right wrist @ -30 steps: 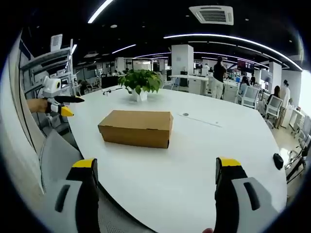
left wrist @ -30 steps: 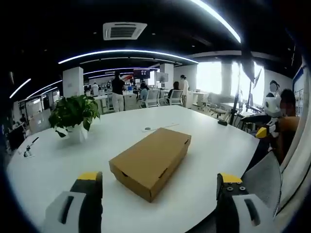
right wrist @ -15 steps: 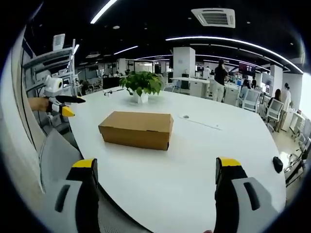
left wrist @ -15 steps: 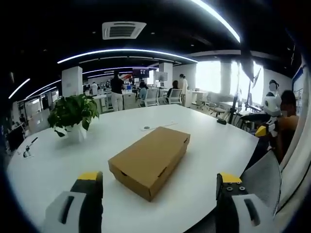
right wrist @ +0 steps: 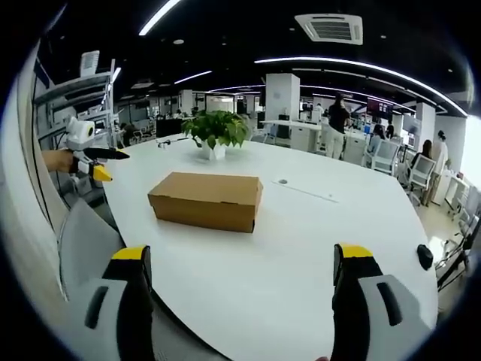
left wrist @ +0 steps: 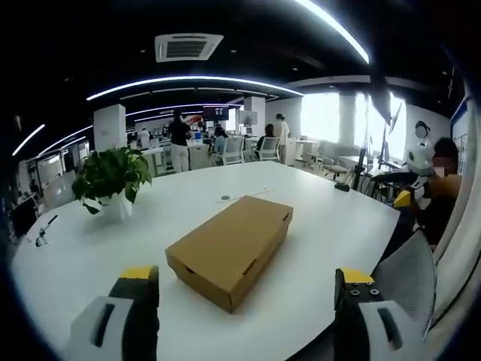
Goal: Operate the shoe box by opening the lid, removing the specified soft item, and placing it in the target area until the item is outside and the box remains undamaged.
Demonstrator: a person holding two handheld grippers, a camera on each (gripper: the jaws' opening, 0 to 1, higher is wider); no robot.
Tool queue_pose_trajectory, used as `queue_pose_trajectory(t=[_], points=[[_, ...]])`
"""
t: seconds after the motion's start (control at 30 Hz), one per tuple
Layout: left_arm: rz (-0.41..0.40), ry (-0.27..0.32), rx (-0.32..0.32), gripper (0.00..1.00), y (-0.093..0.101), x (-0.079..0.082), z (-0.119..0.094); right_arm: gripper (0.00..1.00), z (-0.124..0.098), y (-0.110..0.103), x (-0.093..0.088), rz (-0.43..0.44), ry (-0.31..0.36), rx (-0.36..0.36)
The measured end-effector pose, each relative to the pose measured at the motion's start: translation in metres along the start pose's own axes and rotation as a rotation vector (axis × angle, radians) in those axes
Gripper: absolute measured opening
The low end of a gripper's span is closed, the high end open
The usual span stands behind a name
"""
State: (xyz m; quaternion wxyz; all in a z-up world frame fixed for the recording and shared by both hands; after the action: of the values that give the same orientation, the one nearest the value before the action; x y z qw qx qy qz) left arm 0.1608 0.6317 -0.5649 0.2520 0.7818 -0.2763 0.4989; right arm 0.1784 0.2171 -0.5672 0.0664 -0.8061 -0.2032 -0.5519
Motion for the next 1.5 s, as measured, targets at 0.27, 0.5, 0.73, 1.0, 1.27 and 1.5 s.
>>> queue_pose_trajectory(t=[0.27, 0.5, 0.73, 1.0, 1.27, 1.5], points=[[0.001, 0.002, 0.005, 1.00, -0.001, 0.001, 0.000, 0.96, 0.000, 0.003, 0.001, -0.005, -0.004, 0.002], [0.002, -0.001, 0.006, 1.00, -0.002, 0.001, 0.001, 0.96, 0.002, 0.002, 0.001, -0.007, -0.009, 0.016], [0.004, -0.010, 0.006, 1.00, -0.002, 0.001, 0.002, 0.94, 0.012, 0.003, 0.005, -0.032, -0.006, 0.038], [0.000, -0.022, 0.017, 0.99, -0.001, -0.003, 0.003, 0.94, 0.023, 0.004, 0.006, -0.046, -0.012, 0.072], [-0.011, -0.033, 0.039, 0.98, -0.001, -0.009, 0.008, 0.92, 0.040, 0.008, 0.008, -0.059, -0.014, 0.104], [-0.013, -0.052, 0.055, 0.96, 0.001, -0.014, 0.011, 0.92, 0.055, 0.012, 0.008, -0.095, -0.025, 0.148]])
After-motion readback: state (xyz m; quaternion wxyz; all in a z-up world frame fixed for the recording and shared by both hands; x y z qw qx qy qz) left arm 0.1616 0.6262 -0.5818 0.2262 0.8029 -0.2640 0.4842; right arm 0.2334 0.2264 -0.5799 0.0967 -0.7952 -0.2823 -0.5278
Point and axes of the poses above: the point that each gripper's makers call its tool centre point, and the gripper's own axes: z roughly forward along the fingers, y roughly to its right, x roughly out of its top, the point moved 7 cm from there along -z, roughly backward along the fingers, and after that the axes turned 15 degrees about -x, right-handed, at the moved point
